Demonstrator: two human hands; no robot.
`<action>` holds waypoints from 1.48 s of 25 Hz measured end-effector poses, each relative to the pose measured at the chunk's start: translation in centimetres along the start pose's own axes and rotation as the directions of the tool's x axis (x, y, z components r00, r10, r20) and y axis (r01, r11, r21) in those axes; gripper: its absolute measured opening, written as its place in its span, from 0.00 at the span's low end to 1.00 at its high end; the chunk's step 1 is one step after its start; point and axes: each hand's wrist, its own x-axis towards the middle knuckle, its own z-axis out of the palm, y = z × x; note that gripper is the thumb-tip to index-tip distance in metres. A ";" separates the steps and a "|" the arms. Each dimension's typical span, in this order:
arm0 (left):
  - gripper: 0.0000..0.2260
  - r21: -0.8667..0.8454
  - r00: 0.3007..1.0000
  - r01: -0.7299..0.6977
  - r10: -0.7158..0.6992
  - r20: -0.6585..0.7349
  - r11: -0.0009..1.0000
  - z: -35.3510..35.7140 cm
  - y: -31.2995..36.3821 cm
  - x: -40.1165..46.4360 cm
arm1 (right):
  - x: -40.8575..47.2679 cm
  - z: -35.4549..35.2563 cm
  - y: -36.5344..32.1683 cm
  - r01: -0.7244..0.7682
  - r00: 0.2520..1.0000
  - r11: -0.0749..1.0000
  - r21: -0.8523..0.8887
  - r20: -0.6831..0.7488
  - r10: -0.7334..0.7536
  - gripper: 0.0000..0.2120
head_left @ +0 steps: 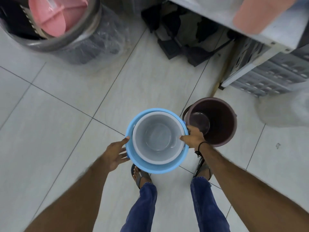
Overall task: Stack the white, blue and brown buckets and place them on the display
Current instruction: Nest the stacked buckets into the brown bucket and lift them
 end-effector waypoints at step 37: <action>0.19 0.753 0.847 -0.104 0.456 -0.275 0.649 38.2 -2.8 14.6 | 18.5 -18.3 20.4 -0.181 0.939 0.983 -0.027 -0.303 0.165 0.28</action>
